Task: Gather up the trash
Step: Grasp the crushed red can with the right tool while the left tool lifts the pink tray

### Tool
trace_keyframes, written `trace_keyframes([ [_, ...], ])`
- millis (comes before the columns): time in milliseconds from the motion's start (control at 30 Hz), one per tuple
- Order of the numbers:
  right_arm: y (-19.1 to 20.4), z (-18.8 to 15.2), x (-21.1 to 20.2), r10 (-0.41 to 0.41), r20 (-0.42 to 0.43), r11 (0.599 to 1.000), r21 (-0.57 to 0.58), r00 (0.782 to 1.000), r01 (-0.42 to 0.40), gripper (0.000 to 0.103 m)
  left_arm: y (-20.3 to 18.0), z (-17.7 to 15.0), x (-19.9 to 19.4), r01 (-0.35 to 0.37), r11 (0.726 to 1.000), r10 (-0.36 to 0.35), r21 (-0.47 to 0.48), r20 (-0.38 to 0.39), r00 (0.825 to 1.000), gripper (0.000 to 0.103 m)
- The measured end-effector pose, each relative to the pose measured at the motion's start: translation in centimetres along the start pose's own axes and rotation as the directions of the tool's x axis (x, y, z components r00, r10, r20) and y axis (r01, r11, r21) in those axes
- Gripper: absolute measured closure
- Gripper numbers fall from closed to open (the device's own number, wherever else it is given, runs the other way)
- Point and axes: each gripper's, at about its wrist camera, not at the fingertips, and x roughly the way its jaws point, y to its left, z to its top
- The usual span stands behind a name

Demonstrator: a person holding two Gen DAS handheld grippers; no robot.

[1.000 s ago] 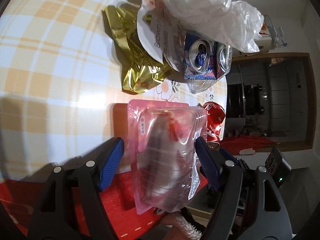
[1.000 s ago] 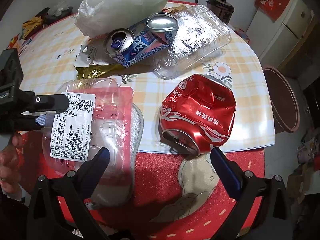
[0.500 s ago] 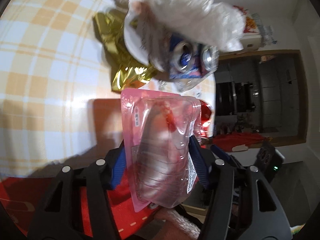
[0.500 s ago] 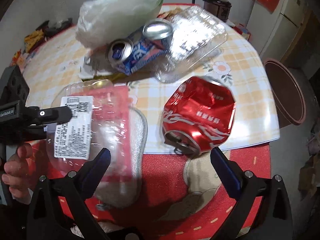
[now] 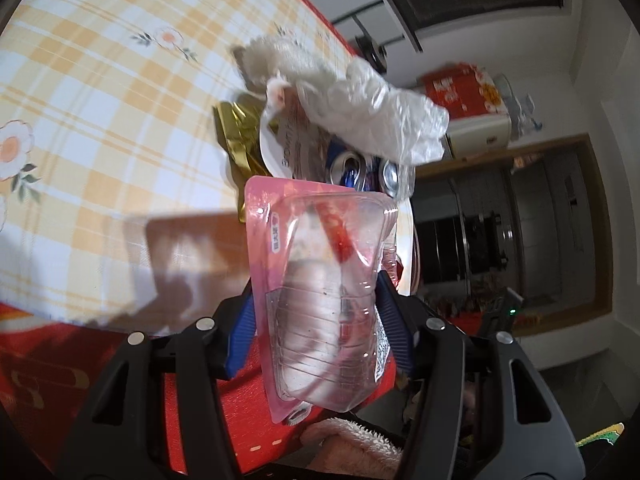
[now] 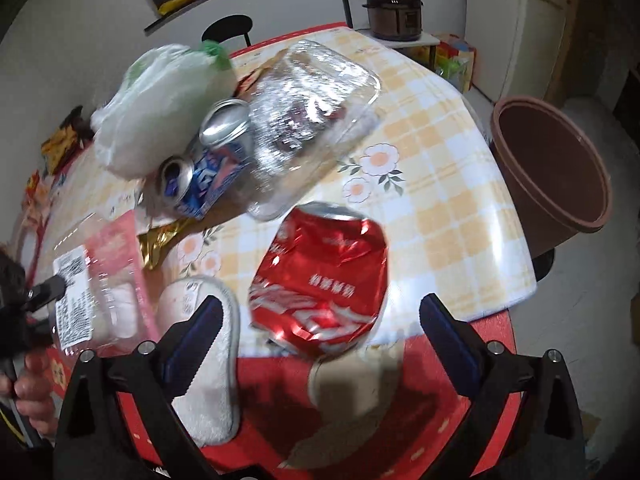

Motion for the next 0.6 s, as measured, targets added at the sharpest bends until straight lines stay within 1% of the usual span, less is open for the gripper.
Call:
trace_keyframes([
  [33,-0.6,0.5,0.3,0.010,-0.007,1.000,0.002,1.000,-0.010,0.014,-0.2,-0.2,-0.2,-0.007,1.000,0.007,-0.022,0.024,1.000,0.046],
  [100,-1.3,1.2,0.8,0.016,-0.011,1.000,-0.017,1.000,-0.016,0.016,-0.7,-0.7,-0.6,-0.011,0.999,0.013,-0.032,0.050,0.999,0.046],
  [233,-2.5,2.0,2.5,0.050,-0.053,0.998,-0.045,0.997,-0.052,0.025,-2.6,-1.9,-1.1,-0.043,0.999,0.045,-0.023,0.108,0.993,0.046],
  [300,-2.8,2.4,3.3,0.082,-0.069,0.994,-0.065,0.994,-0.087,0.027,-3.1,-2.4,-1.4,-0.055,0.998,0.058,-0.022,0.136,0.989,0.046],
  [400,-2.5,2.6,4.0,0.109,-0.093,0.982,-0.142,0.990,-0.122,0.031,-3.7,-3.3,-1.4,-0.080,0.995,0.088,-0.053,0.166,0.982,0.046],
  [467,-2.6,2.5,4.4,0.123,-0.104,0.976,-0.165,0.987,-0.139,0.034,-4.3,-3.9,-1.3,-0.104,0.993,0.112,-0.052,0.176,0.978,0.046],
  [567,-2.9,2.5,5.4,0.156,-0.137,0.975,-0.139,0.978,-0.175,0.041,-4.7,-4.7,-1.9,-0.130,0.990,0.140,-0.063,0.195,0.971,0.046],
  [600,-2.9,2.5,5.5,0.179,-0.142,0.971,-0.136,0.974,-0.198,0.045,-4.8,-4.8,-2.1,-0.132,0.989,0.143,-0.068,0.202,0.969,0.046],
])
